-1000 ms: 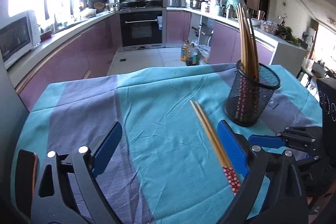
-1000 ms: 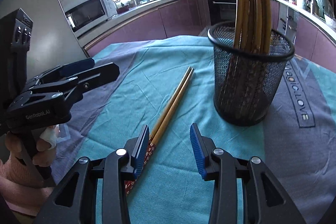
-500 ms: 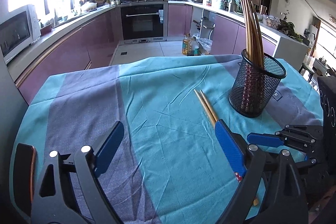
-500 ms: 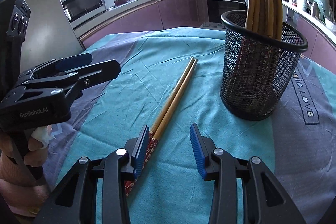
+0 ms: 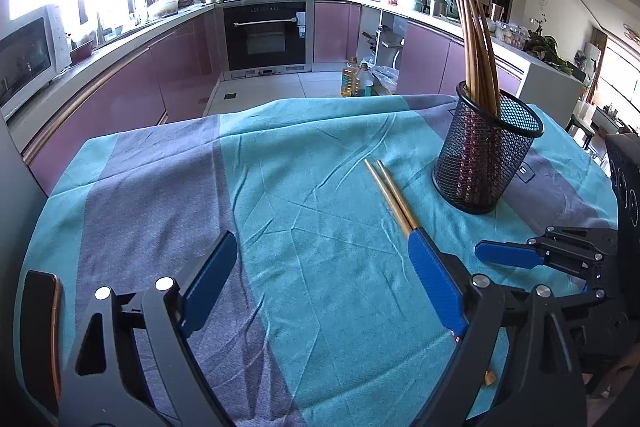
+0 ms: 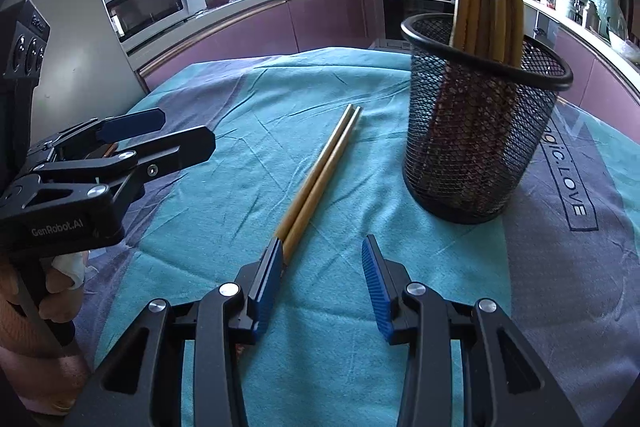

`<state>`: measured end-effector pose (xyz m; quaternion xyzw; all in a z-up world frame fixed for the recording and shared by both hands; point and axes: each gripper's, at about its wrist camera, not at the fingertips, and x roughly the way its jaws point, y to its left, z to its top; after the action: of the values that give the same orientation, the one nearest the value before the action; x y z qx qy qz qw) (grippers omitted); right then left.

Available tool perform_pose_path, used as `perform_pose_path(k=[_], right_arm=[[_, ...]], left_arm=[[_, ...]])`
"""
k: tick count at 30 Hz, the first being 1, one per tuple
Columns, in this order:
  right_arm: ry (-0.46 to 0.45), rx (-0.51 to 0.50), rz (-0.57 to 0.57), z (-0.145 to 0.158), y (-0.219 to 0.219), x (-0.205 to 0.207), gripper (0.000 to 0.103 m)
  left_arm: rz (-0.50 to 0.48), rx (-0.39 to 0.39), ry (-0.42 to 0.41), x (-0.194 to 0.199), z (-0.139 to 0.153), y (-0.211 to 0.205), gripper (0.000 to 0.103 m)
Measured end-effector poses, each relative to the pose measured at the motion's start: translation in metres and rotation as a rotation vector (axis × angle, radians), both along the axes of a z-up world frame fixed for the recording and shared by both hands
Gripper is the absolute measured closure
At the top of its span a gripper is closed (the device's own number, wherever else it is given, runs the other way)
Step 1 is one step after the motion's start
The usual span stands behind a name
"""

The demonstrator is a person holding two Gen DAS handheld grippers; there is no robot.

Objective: Organize utensils
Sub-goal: 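Move both open tools back over the last pair of chopsticks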

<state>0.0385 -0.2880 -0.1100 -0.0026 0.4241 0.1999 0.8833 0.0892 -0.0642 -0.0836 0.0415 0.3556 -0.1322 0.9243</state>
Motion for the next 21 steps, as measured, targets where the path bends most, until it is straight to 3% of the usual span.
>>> perform_pose_path(k=[12,21], right_arm=[[0.003,0.029,0.041,-0.001,0.005,-0.003,0.065],[0.014,0.029,-0.005,-0.001,-0.008,-0.002,0.065]], left_arm=[[-0.031,-0.004,0.032,0.005,-0.009,-0.008,0.018],[-0.057,0.008,0.048,0.006,-0.014,-0.016,0.019]])
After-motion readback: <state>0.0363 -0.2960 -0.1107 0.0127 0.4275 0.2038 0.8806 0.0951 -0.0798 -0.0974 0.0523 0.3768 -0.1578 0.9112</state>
